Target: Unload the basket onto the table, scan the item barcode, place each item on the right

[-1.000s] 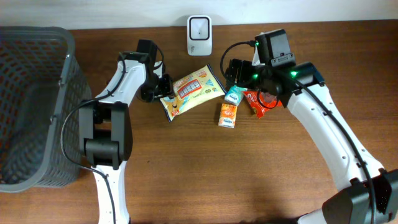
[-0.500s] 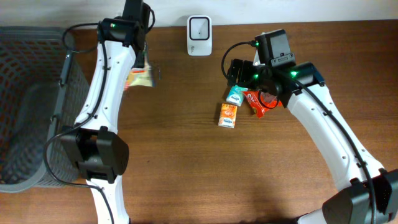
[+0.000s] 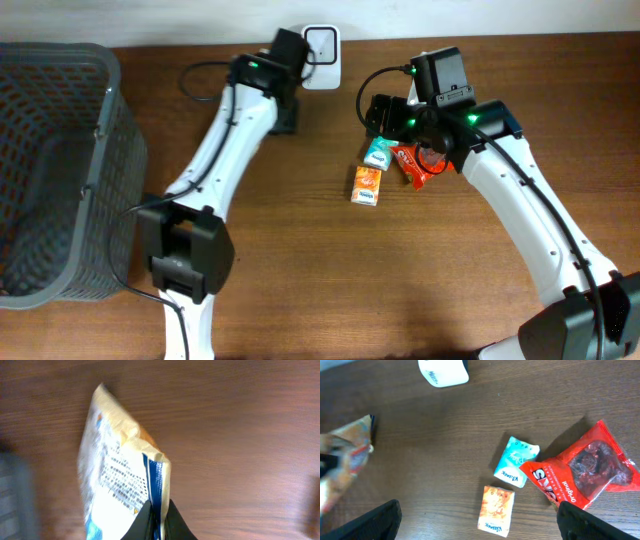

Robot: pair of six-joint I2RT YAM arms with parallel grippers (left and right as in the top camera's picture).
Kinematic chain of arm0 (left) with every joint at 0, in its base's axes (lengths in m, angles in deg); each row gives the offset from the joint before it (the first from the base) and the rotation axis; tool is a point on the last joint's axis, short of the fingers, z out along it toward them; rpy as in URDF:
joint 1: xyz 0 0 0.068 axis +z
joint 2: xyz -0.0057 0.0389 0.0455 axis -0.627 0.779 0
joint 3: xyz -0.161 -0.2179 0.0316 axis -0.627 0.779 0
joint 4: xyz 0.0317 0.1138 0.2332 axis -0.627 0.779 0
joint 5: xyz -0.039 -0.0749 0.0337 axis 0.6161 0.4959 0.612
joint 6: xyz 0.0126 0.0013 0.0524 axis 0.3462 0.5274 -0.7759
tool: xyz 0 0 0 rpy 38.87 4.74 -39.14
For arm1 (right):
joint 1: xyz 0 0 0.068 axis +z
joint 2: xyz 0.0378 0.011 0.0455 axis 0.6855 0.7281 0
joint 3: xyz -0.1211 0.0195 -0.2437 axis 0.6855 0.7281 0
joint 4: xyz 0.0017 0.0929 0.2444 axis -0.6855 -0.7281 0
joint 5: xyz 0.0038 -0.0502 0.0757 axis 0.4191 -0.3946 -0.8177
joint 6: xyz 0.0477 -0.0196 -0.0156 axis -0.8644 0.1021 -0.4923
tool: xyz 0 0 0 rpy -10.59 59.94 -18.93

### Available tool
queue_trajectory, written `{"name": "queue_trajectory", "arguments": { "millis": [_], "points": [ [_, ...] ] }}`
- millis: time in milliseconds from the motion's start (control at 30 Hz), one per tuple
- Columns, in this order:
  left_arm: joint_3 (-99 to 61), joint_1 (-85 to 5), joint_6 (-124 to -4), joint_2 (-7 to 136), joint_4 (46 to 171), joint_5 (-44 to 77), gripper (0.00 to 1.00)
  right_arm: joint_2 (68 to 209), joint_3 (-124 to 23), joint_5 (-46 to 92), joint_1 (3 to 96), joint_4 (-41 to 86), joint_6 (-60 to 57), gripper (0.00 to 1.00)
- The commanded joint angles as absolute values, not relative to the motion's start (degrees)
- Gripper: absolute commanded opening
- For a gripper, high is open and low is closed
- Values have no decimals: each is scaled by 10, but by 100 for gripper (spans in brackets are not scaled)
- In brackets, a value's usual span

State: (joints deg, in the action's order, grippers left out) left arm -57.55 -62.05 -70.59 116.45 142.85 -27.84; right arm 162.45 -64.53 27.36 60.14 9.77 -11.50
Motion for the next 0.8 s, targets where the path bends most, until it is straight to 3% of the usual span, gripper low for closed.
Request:
{"name": "queue_trajectory", "arguments": {
  "millis": [0, 67, 100, 133, 167, 200, 300, 367, 433, 467, 567, 633, 767],
  "points": [
    [-572, -663, -700, 1163, 1414, -100, 8, 1614, -642, 323, 597, 83, -113, 99],
    [-572, -676, -701, 1163, 1393, -37, 23, 1614, -642, 349, 594, 72, -113, 99],
    [-572, -677, -701, 1163, 1377, -30, 65, 1614, -642, 349, 588, 65, -113, 99],
    [-595, -661, -701, 1162, 1378, -35, 77, 1614, -642, 347, 579, 56, -113, 99],
    [-608, -650, -702, 1162, 1381, -38, 77, 1614, -642, 347, 577, 54, -113, 99],
    [-623, -632, -703, 1161, 1383, -52, 70, 1614, -642, 347, 578, 55, -113, 99],
    [-617, -576, -702, 1163, 1408, -144, 23, 1614, -642, 345, 579, 75, -120, 99],
    [-592, -556, -702, 1170, 1417, -157, 22, 1623, -642, 284, 579, 97, -126, 99],
    [-564, -542, -691, 1190, 1418, -155, 15, 1655, -642, 189, 584, 149, -127, 68],
    [-557, -536, -676, 1205, 1416, -155, 10, 1687, -641, 177, 595, 172, -137, 59],
    [-556, -533, -672, 1238, 1416, -155, 7, 1763, -641, 141, 619, 224, -155, 44],
    [-556, -533, -672, 1258, 1415, -155, 7, 1823, -641, 65, 636, 277, -155, 26],
    [-556, -531, -672, 1281, 1412, -156, 4, 1939, -641, 29, 654, 339, -231, 19]
  ]
}}
